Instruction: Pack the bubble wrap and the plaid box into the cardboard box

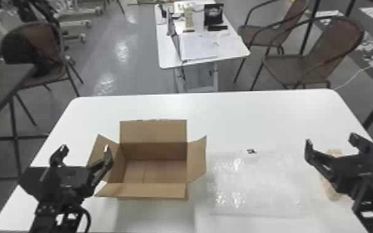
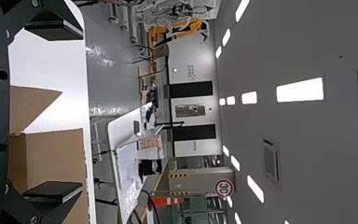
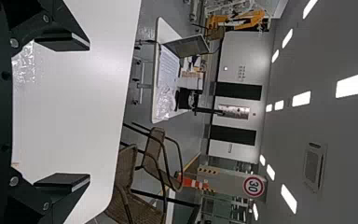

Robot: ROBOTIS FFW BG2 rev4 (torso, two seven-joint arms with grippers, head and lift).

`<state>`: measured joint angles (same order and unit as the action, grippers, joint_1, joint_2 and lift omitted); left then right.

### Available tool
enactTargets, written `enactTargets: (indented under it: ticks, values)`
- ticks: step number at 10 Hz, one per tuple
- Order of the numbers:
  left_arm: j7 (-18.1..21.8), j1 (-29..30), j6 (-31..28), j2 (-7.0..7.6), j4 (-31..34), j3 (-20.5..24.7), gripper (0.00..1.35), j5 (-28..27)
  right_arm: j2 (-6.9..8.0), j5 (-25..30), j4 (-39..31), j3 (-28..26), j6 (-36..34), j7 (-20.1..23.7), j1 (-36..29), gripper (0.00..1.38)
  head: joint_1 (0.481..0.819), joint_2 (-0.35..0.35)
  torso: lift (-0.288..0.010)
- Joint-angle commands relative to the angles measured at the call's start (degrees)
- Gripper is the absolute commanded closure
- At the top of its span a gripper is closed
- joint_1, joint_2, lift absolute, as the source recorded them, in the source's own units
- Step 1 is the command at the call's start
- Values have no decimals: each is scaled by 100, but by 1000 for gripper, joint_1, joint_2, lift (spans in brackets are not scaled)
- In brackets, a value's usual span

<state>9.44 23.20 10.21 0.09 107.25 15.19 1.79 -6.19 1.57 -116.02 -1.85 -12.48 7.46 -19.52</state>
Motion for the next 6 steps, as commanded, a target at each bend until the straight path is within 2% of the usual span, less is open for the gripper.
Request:
enactTargets:
  ticks: [1, 6]
  values:
    - [-21, 9, -125, -24, -3, 28, 160, 172, 13, -52, 45, -9, 8, 2, 0, 285, 695, 123, -64]
    - [-30, 36, 139, -24, -152, 81, 160, 401, 31, -166, 185, -17, 219, 2, 18, 282, 695, 138, -64]
